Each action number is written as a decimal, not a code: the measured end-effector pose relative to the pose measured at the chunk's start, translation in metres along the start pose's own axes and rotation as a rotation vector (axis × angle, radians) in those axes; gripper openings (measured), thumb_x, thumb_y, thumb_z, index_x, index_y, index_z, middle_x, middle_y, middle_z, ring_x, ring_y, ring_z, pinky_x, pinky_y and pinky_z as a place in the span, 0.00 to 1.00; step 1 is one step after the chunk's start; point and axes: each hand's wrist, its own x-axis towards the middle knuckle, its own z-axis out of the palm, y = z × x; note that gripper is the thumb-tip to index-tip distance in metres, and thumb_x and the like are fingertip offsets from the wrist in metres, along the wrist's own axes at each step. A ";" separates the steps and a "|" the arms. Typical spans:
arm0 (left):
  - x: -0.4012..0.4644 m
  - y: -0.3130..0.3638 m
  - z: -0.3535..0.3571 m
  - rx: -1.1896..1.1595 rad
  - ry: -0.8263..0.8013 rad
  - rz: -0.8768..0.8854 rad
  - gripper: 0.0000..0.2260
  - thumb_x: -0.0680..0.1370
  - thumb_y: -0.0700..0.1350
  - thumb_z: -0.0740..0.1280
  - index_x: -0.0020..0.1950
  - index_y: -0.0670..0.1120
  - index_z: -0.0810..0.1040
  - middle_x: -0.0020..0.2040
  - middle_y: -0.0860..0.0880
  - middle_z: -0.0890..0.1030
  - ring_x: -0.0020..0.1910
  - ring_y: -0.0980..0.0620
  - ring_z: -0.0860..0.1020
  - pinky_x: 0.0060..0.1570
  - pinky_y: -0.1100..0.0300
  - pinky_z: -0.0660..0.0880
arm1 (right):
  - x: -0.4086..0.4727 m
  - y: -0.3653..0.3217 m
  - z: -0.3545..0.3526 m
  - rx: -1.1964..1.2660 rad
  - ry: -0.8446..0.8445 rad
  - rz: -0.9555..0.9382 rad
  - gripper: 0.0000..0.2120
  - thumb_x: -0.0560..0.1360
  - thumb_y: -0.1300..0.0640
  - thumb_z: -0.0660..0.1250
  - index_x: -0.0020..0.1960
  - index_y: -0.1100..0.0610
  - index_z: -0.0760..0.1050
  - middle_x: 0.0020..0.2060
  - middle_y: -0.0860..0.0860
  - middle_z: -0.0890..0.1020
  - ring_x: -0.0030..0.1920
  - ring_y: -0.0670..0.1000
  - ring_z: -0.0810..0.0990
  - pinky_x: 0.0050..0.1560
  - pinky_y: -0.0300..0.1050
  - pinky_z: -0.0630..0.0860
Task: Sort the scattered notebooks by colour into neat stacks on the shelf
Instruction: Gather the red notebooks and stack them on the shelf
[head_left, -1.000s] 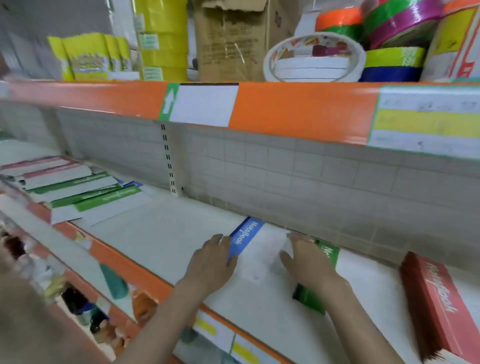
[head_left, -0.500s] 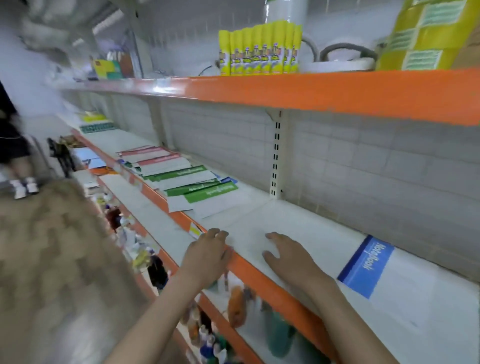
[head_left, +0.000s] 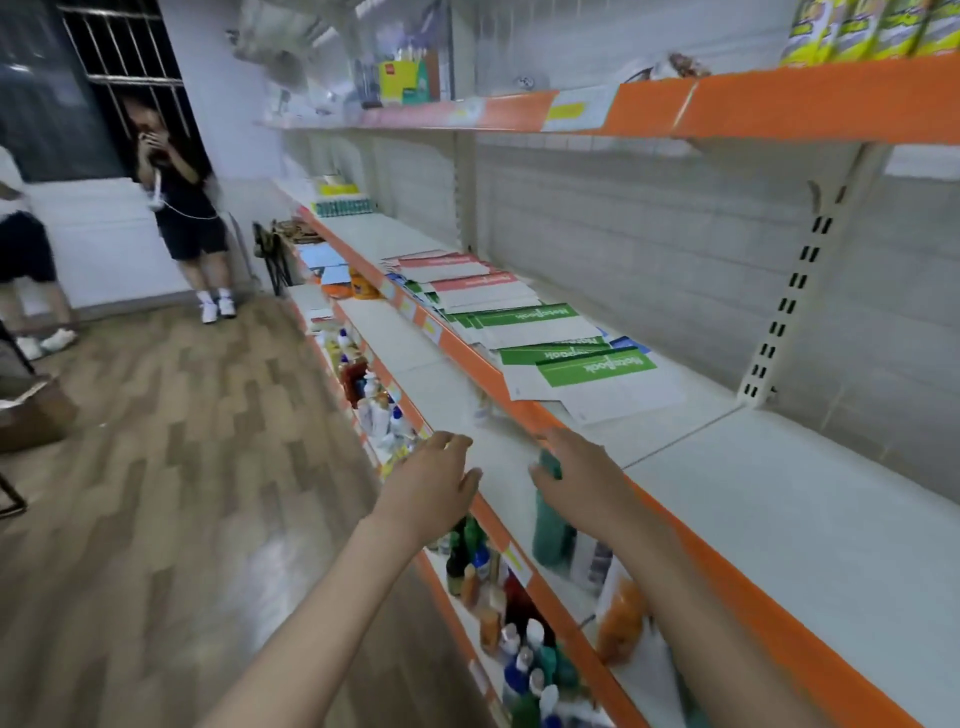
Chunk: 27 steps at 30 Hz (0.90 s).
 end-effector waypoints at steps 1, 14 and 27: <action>0.000 -0.010 -0.001 0.001 0.004 -0.020 0.21 0.82 0.52 0.55 0.73 0.46 0.63 0.71 0.47 0.67 0.65 0.47 0.71 0.60 0.50 0.72 | 0.008 -0.008 0.005 -0.012 -0.008 -0.021 0.22 0.80 0.53 0.58 0.73 0.51 0.61 0.69 0.49 0.70 0.67 0.52 0.69 0.70 0.55 0.62; 0.071 -0.140 -0.028 -0.002 0.042 -0.193 0.19 0.81 0.49 0.57 0.71 0.45 0.65 0.70 0.47 0.67 0.62 0.44 0.73 0.57 0.51 0.72 | 0.161 -0.077 0.049 -0.075 -0.066 -0.147 0.21 0.80 0.54 0.59 0.72 0.55 0.64 0.70 0.50 0.70 0.68 0.53 0.70 0.69 0.52 0.63; 0.231 -0.215 -0.040 -0.027 0.032 -0.114 0.20 0.82 0.49 0.57 0.73 0.46 0.63 0.70 0.46 0.67 0.64 0.46 0.71 0.61 0.50 0.71 | 0.327 -0.076 0.066 -0.104 -0.041 -0.075 0.22 0.80 0.53 0.57 0.73 0.55 0.61 0.70 0.51 0.69 0.68 0.53 0.69 0.70 0.55 0.61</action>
